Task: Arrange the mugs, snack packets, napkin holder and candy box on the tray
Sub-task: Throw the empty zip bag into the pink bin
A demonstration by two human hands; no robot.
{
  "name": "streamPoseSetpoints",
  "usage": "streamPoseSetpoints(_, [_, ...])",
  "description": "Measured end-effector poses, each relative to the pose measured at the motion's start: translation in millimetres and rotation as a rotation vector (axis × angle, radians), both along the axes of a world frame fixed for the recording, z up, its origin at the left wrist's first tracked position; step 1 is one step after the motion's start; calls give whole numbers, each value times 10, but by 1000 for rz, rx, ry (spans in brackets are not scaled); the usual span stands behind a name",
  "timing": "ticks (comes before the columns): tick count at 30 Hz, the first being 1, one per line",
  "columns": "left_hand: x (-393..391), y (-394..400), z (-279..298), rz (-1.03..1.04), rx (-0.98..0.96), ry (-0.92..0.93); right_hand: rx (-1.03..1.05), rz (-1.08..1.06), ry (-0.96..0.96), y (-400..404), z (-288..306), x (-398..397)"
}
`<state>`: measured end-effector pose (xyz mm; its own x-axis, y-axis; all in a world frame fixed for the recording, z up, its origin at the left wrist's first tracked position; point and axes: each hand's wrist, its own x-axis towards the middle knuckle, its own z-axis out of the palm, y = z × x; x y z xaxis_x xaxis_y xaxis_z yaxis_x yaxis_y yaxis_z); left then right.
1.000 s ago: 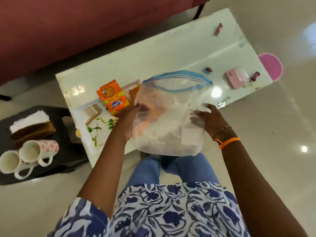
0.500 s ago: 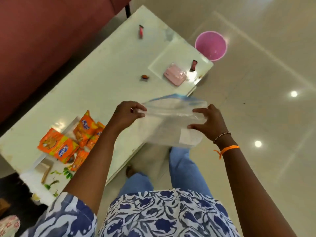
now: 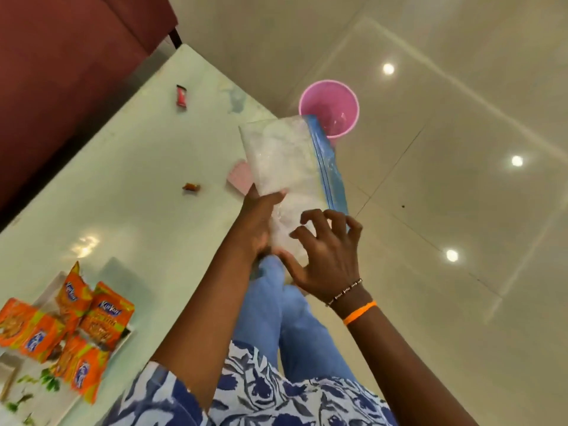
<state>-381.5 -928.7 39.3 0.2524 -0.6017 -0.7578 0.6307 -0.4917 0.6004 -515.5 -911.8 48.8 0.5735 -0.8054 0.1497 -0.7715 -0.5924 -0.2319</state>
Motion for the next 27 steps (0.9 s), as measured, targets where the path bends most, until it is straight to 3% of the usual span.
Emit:
streamPoseSetpoints(3, [134, -311, -81, -83, -54, 62, 157, -156, -199, -487, 1, -36])
streamPoseSetpoints(6, [273, -605, -124, -200, -91, 146, 373, -414, -215, -1196, -143, -117])
streamPoseSetpoints(9, [391, -927, -157, -223, -104, 225, 1101, -636, -404, -1850, -285, -118])
streamPoseSetpoints(11, [448, -1103, -178, -225, -85, 260, 1586, -665, -504, -2100, -364, -111])
streamPoseSetpoints(13, [512, -1286, -258, -213, -30, 300, 1807, -648, -566, -2281, -454, -95])
streamPoseSetpoints(17, [657, -1565, -494, -236, 63, 343, 1881, -614, -767, -2535, -689, 2])
streamPoseSetpoints(21, [619, -1914, -808, -279, 191, 181, 1803, -717, -945, -2882, -1024, 59])
streamPoseSetpoints(24, [499, -2245, -1141, -155, 298, 84, 1771, -778, -968, -3255, -1339, 73])
streamPoseSetpoints(27, [355, -2573, -1373, 38, 340, 95, 1554, -845, -902, -3694, -1631, 87])
